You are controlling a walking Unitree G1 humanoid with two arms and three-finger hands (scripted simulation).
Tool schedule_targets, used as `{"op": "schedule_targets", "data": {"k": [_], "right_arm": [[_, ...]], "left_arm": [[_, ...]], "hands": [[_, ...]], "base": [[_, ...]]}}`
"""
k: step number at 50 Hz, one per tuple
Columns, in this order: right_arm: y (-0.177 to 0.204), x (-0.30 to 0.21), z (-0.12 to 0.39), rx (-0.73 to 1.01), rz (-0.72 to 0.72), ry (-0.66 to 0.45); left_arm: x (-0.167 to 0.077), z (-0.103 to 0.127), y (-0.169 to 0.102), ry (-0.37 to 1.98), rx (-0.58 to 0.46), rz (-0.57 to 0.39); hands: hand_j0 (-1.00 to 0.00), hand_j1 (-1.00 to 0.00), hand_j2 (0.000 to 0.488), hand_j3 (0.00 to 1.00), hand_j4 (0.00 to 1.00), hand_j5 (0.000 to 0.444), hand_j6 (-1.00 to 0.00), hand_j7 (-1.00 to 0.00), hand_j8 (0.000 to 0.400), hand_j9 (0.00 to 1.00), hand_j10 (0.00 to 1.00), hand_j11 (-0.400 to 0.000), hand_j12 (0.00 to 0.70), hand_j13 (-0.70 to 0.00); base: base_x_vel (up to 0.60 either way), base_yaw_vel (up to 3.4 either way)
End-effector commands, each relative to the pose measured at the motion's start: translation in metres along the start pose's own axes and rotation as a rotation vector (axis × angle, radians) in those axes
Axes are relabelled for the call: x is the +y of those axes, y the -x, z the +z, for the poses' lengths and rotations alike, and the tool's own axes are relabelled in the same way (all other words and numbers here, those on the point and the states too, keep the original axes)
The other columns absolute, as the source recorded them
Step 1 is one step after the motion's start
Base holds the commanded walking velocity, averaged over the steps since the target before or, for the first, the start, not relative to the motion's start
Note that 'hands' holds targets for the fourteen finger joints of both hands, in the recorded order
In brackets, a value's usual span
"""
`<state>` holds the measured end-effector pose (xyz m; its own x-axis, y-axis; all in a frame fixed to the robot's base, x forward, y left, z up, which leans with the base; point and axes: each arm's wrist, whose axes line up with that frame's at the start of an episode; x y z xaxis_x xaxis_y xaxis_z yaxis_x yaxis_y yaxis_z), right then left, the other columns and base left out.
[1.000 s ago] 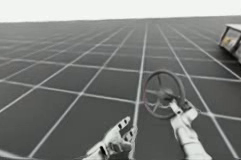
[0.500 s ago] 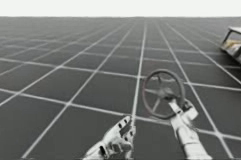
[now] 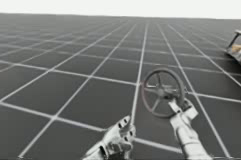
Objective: Pick up and drop off the object
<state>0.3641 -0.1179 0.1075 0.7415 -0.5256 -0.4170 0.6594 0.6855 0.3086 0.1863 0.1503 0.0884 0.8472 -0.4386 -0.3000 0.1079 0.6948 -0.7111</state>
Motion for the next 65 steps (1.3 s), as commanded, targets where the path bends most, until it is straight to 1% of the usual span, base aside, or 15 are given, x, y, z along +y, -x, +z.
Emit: {"op": "schedule_targets", "data": {"k": [1, 65], "right_arm": [[0.0022, 0.0031, 0.01, -0.023, 0.027, -0.041], [0.0022, 0.0031, 0.01, -0.023, 0.027, -0.041]], "left_arm": [[-0.005, 0.0022, 0.0008, -0.021, -0.005, -0.003], [-0.005, 0.0022, 0.0008, -0.021, -0.005, -0.003]], "hands": [[0.0, 0.0, 0.0, 1.0, 1.0, 0.0, 0.0, 0.0, 0.0, 1.0, 1.0, -0.4, 0.0, -0.7], [0.0, 0.0, 0.0, 1.0, 1.0, 0.0, 0.0, 0.0, 0.0, 1.0, 1.0, -0.4, 0.0, -0.7]], "base": [[0.58, 0.04], [0.57, 0.05]]}}
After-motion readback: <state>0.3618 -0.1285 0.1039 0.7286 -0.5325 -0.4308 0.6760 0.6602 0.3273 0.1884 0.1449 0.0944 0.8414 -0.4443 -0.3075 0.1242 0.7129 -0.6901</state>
